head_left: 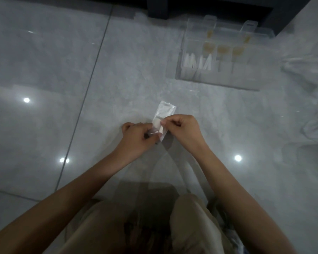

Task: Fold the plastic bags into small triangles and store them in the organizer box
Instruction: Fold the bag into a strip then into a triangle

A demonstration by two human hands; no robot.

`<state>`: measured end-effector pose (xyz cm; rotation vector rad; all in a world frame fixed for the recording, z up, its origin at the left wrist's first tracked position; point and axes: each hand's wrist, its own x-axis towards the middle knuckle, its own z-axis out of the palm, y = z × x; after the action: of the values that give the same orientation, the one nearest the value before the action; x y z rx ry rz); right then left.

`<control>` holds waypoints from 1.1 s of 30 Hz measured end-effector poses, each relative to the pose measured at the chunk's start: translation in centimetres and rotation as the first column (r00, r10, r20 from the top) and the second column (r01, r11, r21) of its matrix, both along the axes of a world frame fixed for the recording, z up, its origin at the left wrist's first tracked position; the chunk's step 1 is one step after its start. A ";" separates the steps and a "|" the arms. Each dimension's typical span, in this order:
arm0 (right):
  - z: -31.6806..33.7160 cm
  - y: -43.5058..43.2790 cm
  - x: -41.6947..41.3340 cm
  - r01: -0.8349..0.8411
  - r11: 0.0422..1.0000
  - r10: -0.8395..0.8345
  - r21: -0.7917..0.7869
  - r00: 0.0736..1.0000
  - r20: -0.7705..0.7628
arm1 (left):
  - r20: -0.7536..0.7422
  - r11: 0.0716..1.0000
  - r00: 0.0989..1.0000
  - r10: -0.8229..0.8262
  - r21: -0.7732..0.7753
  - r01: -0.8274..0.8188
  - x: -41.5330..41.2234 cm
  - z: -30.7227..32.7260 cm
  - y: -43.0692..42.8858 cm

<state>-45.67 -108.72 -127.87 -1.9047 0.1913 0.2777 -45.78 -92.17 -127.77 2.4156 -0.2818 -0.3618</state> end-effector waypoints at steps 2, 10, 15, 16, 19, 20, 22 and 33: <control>-0.3 -0.2 0.2 0.025 1.000 -0.025 0.012 0.999 0.028 | -0.022 0.999 1.000 -0.010 0.046 0.011 0.3 0.2 -0.2; -0.8 -1.4 0.1 0.033 0.975 -0.009 -0.219 0.994 0.112 | 0.140 0.990 0.985 -0.104 0.112 0.089 0.2 0.4 -0.5; -0.5 -1.5 -0.6 0.108 0.970 -0.090 -0.216 0.992 0.092 | 0.257 0.989 0.963 -0.081 0.144 0.045 -0.1 0.2 -0.6; -0.4 -1.4 -0.6 0.116 0.968 -0.098 -0.220 0.991 0.091 | 0.263 0.989 0.963 -0.061 0.143 0.023 0.0 0.3 -0.7; -0.1 -1.1 -0.6 0.139 0.957 -0.120 -0.253 0.989 0.087 | 0.266 0.986 0.964 -0.026 0.164 -0.018 0.1 0.2 -1.0; 0.0 -0.9 -0.6 0.150 0.951 -0.133 -0.269 0.988 0.083 | 0.262 0.985 0.965 -0.023 0.174 -0.023 0.1 0.2 -1.1; 0.1 -0.6 -0.4 0.187 0.935 -0.175 -0.301 0.982 0.066 | 0.261 0.980 0.965 -0.020 0.197 -0.033 0.2 0.2 -1.4; 1.0 0.0 1.2 0.123 0.804 -0.206 -0.581 0.975 -0.078 | 0.302 0.923 0.953 0.023 0.359 -0.136 0.7 0.6 -2.6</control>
<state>-44.50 -108.70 -126.82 -2.4522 0.5899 0.2494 -45.06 -94.80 -127.14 2.8546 -0.2590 -0.0131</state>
